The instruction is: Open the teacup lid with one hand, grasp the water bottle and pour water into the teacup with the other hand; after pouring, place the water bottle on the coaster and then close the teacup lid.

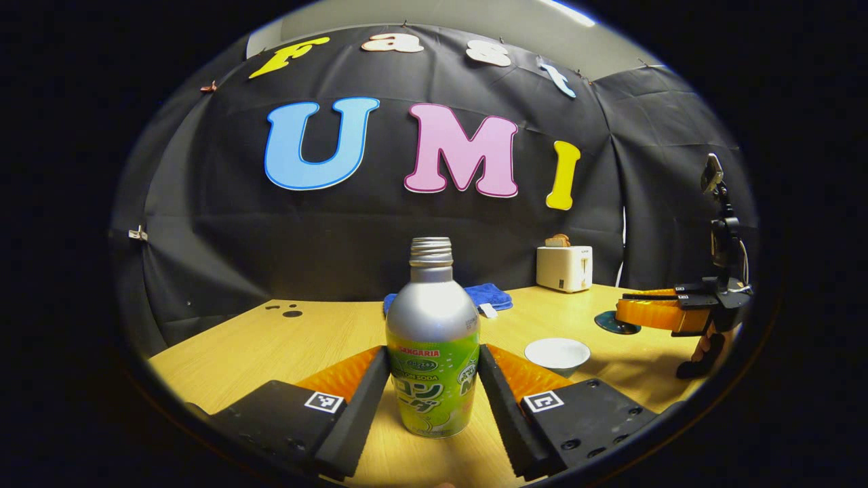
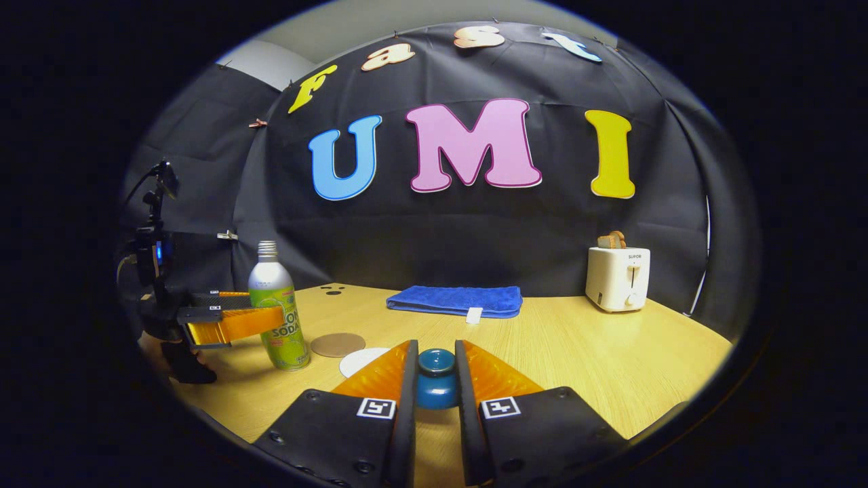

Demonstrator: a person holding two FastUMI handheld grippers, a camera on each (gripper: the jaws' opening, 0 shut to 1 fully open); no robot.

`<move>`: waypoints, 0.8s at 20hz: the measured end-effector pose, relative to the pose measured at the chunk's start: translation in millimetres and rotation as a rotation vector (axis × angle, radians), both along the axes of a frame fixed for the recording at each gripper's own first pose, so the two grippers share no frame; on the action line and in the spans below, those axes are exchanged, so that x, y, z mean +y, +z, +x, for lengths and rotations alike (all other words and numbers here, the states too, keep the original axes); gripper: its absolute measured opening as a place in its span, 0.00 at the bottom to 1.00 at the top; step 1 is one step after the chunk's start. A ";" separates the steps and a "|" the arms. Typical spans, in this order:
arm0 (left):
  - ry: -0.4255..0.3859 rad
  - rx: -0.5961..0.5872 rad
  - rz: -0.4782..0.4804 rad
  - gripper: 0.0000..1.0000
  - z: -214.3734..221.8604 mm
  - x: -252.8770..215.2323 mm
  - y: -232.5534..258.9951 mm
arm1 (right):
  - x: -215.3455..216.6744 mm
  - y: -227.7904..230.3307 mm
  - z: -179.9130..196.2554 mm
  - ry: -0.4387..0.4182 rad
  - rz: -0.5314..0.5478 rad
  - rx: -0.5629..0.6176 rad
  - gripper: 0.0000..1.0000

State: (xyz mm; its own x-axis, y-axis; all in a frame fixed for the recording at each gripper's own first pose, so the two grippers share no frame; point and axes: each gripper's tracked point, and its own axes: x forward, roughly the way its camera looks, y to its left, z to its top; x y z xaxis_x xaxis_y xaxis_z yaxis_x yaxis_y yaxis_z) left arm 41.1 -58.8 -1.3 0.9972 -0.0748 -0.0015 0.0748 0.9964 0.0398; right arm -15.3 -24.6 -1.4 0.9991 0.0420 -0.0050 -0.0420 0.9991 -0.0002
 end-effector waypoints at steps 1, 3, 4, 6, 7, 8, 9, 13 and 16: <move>0.026 0.000 0.047 0.81 1.2 4.5 0.5 | 0.0 0.3 -0.7 0.003 0.000 0.000 0.31; 0.083 0.001 0.177 0.80 4.9 15.4 -0.2 | -0.9 0.7 -0.3 0.002 0.000 0.000 0.31; 0.097 0.007 0.246 0.80 6.1 17.9 0.3 | -1.1 0.4 0.0 0.002 0.000 0.000 0.31; 0.111 0.011 0.386 0.80 9.6 16.9 6.7 | -1.3 0.4 0.3 0.002 0.000 0.000 0.31; 0.120 0.006 0.464 0.79 10.4 15.8 10.9 | -1.3 0.2 0.2 0.002 0.000 0.000 0.31; 0.128 0.002 0.552 0.79 10.6 14.6 16.1 | -1.3 0.5 0.1 0.002 0.000 0.000 0.27; 0.136 -0.006 0.647 0.79 9.1 13.4 18.6 | -1.1 0.3 -0.1 0.002 0.000 0.000 0.31; 0.153 -0.051 1.053 0.79 9.3 0.0 30.1 | -0.4 0.3 0.2 0.009 0.001 0.000 0.31; 0.127 -0.071 1.237 0.79 8.1 -10.7 30.7 | 1.2 0.3 -0.1 0.016 0.000 0.000 0.31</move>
State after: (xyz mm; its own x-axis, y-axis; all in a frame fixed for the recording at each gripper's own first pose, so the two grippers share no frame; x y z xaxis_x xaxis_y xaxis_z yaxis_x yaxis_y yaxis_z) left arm 49.2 -69.5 29.4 0.9980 0.0353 0.0521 -0.0600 0.2877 0.9558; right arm -15.4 -23.4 -1.1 0.9983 0.0579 -0.0053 -0.0579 0.9983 0.0003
